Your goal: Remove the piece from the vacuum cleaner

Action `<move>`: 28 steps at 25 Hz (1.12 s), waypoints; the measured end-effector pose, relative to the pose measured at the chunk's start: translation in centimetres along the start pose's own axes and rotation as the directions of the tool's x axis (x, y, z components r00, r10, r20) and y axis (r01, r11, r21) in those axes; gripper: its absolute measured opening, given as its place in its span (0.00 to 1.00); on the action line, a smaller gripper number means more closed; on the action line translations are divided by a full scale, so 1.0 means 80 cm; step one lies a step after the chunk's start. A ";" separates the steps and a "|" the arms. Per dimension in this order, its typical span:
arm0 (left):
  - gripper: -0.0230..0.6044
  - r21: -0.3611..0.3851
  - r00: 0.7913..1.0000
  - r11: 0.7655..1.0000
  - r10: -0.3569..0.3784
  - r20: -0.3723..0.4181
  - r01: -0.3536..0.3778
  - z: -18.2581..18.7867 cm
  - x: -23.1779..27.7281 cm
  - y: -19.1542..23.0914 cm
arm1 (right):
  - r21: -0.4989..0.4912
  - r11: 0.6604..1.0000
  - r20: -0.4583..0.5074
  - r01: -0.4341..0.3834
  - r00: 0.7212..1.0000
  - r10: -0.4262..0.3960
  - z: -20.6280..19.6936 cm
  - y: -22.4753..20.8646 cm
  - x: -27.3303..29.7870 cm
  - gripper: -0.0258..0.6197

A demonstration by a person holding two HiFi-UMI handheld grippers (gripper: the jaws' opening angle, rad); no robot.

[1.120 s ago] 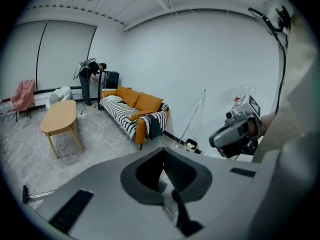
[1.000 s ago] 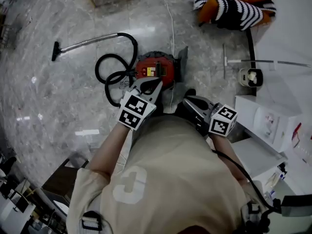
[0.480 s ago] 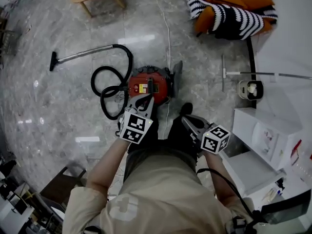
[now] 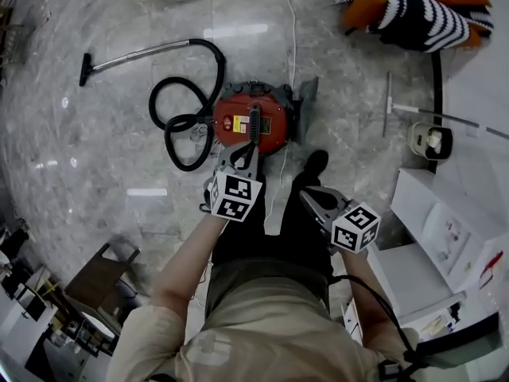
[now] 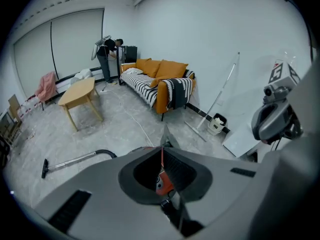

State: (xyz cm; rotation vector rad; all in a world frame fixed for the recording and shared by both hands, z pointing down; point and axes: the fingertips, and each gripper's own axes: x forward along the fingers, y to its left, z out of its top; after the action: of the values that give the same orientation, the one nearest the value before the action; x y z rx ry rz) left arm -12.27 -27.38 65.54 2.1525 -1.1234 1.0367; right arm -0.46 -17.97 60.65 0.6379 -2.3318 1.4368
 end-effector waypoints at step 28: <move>0.21 -0.072 0.988 0.985 0.154 -0.004 -0.154 -0.086 0.185 0.057 | 0.086 0.976 -0.054 0.202 0.979 -0.198 -0.031 -0.251 0.112 0.04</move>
State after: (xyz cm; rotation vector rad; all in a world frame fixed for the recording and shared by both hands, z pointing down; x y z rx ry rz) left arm -13.37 -31.81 81.88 2.0371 -1.3255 1.0442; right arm 2.72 -25.40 81.23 0.8308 -2.1097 1.4551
